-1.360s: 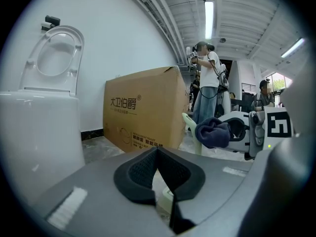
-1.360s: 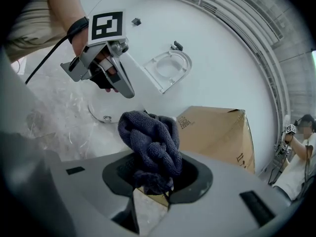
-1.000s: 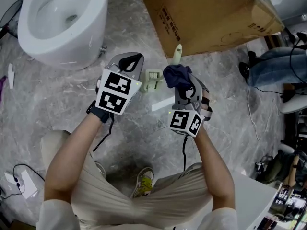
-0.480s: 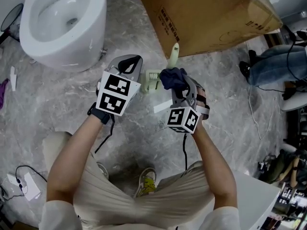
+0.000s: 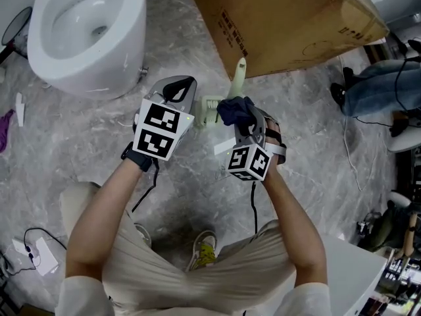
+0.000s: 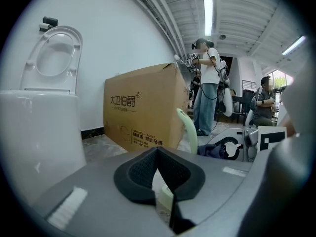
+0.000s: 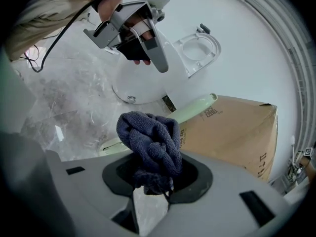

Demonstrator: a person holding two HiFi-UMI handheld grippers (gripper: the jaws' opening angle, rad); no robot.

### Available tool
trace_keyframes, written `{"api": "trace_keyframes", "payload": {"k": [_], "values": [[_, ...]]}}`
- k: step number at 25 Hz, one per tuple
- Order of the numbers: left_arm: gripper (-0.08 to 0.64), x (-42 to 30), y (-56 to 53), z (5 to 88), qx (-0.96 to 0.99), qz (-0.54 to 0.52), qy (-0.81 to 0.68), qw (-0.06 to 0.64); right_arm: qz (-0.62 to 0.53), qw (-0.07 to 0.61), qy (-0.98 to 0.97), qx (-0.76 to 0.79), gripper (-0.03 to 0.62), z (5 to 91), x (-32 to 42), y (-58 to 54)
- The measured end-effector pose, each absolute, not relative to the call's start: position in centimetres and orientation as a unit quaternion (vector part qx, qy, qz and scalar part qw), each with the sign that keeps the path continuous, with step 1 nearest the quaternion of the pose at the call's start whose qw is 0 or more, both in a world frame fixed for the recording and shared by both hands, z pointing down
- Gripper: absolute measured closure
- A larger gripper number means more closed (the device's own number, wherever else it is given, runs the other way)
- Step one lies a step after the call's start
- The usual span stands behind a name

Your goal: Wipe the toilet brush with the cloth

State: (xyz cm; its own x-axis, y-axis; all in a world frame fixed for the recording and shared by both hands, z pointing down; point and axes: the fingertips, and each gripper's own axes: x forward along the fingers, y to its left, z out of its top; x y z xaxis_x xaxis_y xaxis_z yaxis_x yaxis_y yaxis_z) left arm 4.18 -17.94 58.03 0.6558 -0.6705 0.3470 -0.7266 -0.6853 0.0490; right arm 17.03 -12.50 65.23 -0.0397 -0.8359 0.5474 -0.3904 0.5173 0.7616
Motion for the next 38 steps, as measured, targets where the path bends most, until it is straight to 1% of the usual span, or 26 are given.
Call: {"api": "trace_keyframes", "payload": {"k": [16,27,38], "values": [[0.560,2.6,-16.0,59.1,0.904,0.180,-0.378,0.087,-0.172,0.559,-0.704,0.402,0.449,69.3,15.7,-13.4],[0.560,1.9,-14.7,59.6,0.901,0.200,-0.377,0.083,-0.177,0.581,-0.709,0.358,0.449,73.2,14.2,-14.2],[0.560,0.6,-14.6,59.0,0.898,0.193,-0.386,0.085,-0.168,0.625,-0.689,0.326,0.449,77.4,15.0,-14.1]]}}
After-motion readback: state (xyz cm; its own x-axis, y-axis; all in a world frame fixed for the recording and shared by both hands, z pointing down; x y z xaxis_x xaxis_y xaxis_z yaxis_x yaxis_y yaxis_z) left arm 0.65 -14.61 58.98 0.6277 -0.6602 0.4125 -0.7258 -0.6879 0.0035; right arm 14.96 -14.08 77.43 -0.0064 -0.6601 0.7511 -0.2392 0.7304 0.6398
